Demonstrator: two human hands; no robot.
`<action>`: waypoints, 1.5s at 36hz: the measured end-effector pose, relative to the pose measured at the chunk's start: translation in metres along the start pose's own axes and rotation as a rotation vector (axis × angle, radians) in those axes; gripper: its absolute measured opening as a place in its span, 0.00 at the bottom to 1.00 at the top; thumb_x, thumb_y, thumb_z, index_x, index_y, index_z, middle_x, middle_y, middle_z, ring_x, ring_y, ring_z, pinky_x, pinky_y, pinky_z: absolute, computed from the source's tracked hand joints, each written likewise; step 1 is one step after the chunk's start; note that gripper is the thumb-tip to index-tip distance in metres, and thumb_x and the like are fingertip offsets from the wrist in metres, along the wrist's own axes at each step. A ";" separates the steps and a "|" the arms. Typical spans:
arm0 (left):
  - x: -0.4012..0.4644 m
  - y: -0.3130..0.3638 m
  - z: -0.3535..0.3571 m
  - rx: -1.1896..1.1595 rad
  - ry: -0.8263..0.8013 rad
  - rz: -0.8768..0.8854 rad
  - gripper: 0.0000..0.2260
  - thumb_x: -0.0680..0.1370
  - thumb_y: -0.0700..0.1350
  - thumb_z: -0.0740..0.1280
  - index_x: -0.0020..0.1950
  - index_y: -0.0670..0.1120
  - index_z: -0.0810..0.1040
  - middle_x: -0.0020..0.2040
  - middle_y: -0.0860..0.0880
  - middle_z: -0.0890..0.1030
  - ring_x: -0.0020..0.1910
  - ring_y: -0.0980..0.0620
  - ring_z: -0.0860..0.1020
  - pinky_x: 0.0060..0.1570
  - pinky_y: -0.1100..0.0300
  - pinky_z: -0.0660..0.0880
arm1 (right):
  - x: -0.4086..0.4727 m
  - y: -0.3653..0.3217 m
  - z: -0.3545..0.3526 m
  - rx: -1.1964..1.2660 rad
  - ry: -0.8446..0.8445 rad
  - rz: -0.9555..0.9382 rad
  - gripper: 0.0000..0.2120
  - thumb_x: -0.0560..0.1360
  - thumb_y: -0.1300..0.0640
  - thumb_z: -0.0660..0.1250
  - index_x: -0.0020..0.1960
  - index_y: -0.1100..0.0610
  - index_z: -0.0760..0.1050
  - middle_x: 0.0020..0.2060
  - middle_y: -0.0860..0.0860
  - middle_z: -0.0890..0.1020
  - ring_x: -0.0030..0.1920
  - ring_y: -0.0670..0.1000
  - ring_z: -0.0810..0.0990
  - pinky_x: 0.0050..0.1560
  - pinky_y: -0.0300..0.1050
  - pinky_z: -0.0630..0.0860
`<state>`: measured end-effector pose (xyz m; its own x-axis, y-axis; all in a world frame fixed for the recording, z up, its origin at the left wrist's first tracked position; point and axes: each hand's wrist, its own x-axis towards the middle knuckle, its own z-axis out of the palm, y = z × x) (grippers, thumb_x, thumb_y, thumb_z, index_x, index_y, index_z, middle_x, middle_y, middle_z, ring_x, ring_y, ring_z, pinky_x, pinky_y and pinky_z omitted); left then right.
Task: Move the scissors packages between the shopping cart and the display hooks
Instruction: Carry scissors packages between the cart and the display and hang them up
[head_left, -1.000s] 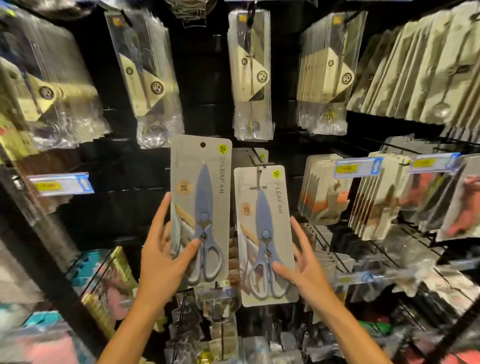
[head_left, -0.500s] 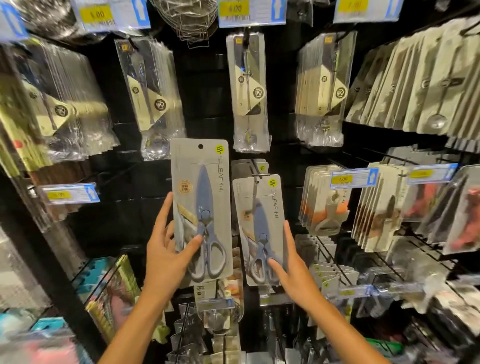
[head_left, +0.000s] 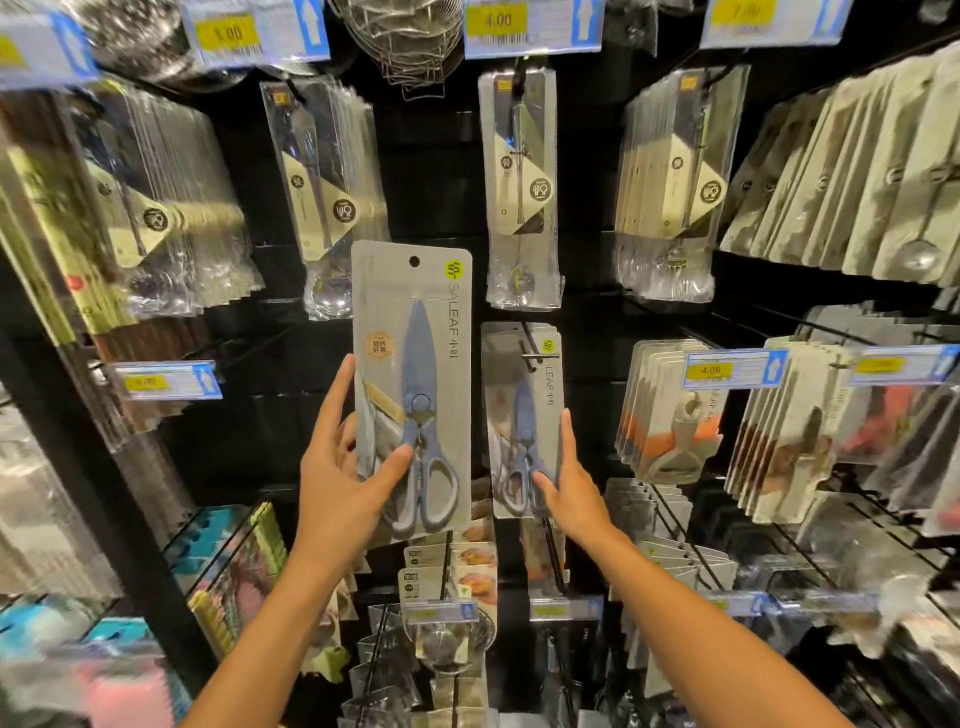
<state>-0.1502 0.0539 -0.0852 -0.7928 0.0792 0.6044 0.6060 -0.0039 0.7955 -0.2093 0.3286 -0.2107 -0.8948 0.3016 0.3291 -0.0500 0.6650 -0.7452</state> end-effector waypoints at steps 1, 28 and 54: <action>0.000 0.001 0.000 0.005 0.001 0.003 0.41 0.75 0.33 0.73 0.81 0.58 0.59 0.65 0.67 0.78 0.65 0.59 0.78 0.56 0.67 0.78 | 0.004 0.001 0.001 -0.014 0.001 0.008 0.49 0.81 0.52 0.66 0.72 0.27 0.26 0.74 0.56 0.71 0.65 0.60 0.79 0.59 0.65 0.79; -0.017 -0.011 0.004 -0.058 -0.014 -0.013 0.42 0.74 0.35 0.74 0.79 0.63 0.60 0.74 0.50 0.74 0.69 0.51 0.77 0.59 0.58 0.80 | -0.076 -0.083 -0.027 0.579 -0.259 -0.160 0.36 0.79 0.47 0.66 0.80 0.40 0.50 0.68 0.44 0.74 0.64 0.43 0.79 0.65 0.45 0.77; -0.035 -0.039 0.045 0.209 -0.247 -0.118 0.58 0.72 0.41 0.79 0.79 0.68 0.36 0.79 0.55 0.64 0.72 0.53 0.74 0.63 0.52 0.78 | -0.123 -0.040 -0.026 0.410 -0.214 -0.110 0.41 0.78 0.55 0.71 0.78 0.30 0.50 0.61 0.29 0.78 0.59 0.38 0.81 0.53 0.36 0.80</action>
<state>-0.1430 0.0959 -0.1400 -0.8338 0.3060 0.4595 0.5319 0.2221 0.8172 -0.0856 0.2825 -0.2057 -0.9434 0.0687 0.3244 -0.2822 0.3476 -0.8942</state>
